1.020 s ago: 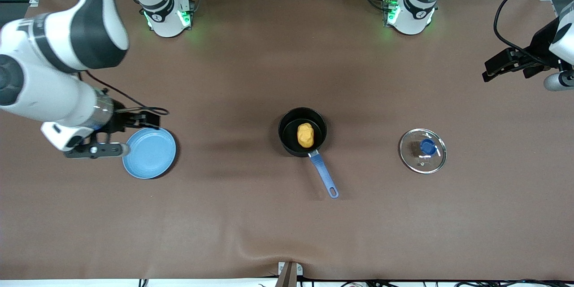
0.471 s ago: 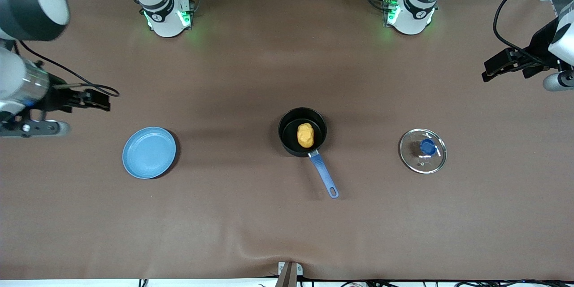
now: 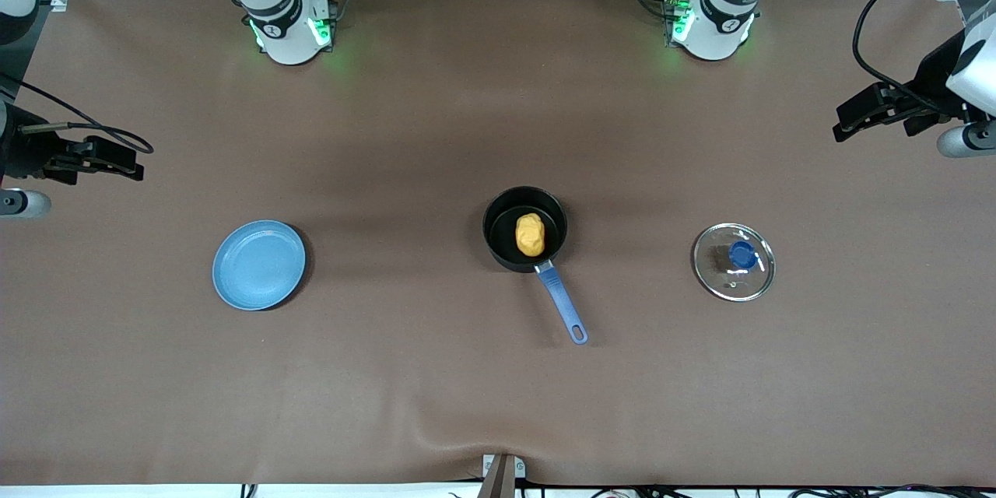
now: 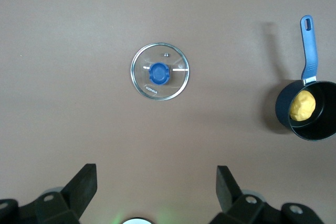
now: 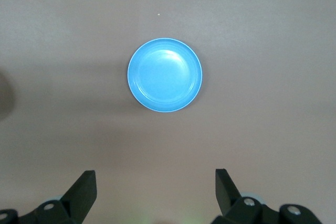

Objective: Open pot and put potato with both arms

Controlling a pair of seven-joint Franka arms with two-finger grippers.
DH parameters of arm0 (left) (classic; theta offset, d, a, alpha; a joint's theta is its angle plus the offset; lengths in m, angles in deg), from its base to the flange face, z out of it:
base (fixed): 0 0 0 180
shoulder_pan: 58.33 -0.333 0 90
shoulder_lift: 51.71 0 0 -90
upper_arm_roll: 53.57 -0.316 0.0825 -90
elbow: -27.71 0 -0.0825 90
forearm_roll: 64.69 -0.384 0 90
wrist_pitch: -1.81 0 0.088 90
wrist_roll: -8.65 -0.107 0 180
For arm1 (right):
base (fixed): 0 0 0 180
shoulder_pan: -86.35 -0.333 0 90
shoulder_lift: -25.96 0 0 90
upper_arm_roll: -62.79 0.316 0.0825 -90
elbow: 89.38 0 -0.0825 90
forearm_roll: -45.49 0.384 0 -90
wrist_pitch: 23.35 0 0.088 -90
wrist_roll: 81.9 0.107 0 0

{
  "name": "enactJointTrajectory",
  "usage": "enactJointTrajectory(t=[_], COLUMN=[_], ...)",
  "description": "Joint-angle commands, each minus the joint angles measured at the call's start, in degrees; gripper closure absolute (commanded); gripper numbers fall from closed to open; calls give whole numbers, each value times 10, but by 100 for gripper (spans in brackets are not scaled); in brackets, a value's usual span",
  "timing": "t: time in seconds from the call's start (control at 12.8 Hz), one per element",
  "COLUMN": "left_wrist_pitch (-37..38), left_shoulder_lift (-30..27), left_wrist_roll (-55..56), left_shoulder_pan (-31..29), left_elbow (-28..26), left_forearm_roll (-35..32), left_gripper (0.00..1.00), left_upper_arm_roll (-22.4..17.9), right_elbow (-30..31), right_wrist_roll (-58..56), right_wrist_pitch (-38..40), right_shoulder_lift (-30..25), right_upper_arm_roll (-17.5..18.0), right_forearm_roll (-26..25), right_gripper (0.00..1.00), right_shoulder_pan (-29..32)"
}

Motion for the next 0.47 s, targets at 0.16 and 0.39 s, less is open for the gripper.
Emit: enactJointTrajectory(t=[0.16,0.39], left_wrist_pitch=[2,2], left_shoulder_lift=[-22,-16], left_wrist_roll=[-12,-11], left_shoulder_pan=[-5,-2], left_elbow=[-25,-21], left_forearm_roll=[9,4], left_gripper=[0,0], left_upper_arm_roll=[11,11], right_elbow=[18,16], right_wrist_roll=[-2,-1], right_wrist_pitch=[3,1], right_shoulder_lift=[-16,-15], right_upper_arm_roll=[21,21], right_forearm_roll=[-20,-21], right_gripper=[0,0], right_shoulder_pan=[15,11])
